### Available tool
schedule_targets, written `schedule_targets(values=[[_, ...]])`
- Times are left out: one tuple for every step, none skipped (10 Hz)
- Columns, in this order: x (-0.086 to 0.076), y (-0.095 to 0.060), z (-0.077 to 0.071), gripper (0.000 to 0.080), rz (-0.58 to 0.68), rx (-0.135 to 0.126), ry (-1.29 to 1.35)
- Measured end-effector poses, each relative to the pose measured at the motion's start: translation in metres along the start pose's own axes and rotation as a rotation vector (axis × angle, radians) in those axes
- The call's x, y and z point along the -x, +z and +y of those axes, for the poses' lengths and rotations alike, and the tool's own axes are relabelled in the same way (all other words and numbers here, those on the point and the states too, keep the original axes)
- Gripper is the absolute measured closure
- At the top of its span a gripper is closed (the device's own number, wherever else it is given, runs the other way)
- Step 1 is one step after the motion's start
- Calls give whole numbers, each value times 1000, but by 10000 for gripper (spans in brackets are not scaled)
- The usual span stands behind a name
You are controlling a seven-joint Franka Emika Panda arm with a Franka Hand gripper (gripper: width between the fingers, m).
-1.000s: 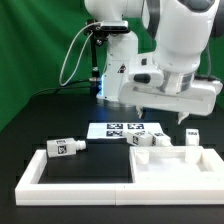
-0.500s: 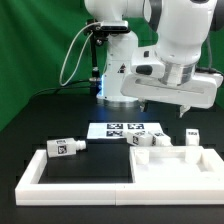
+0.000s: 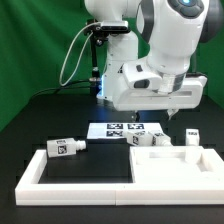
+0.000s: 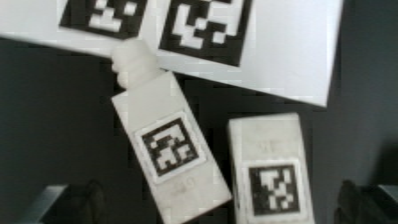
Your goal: Assemble one leg
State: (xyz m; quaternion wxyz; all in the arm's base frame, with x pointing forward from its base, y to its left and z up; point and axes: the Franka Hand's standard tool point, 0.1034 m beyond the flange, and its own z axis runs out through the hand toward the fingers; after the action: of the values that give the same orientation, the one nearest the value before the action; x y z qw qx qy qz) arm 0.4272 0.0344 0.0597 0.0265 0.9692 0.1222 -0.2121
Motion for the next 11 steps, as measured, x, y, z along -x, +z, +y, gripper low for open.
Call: schedule_targets(values=[[-1, -1, -1, 150, -4, 0, 24], [-1, -1, -1, 150, -4, 0, 20], [-1, 0, -1, 150, -5, 0, 20], [-1, 1, 0, 150, -2, 1, 12], [-2, 6, 6, 150, 23, 10, -115], [3, 13, 18, 150, 27, 6, -194], [9, 19, 29, 150, 27, -1, -237], [12, 25, 37, 150, 31, -8, -281], [14, 32, 40, 150, 40, -9, -286], [15, 37, 35, 150, 50, -4, -284], [14, 43, 27, 150, 63, 3, -295]])
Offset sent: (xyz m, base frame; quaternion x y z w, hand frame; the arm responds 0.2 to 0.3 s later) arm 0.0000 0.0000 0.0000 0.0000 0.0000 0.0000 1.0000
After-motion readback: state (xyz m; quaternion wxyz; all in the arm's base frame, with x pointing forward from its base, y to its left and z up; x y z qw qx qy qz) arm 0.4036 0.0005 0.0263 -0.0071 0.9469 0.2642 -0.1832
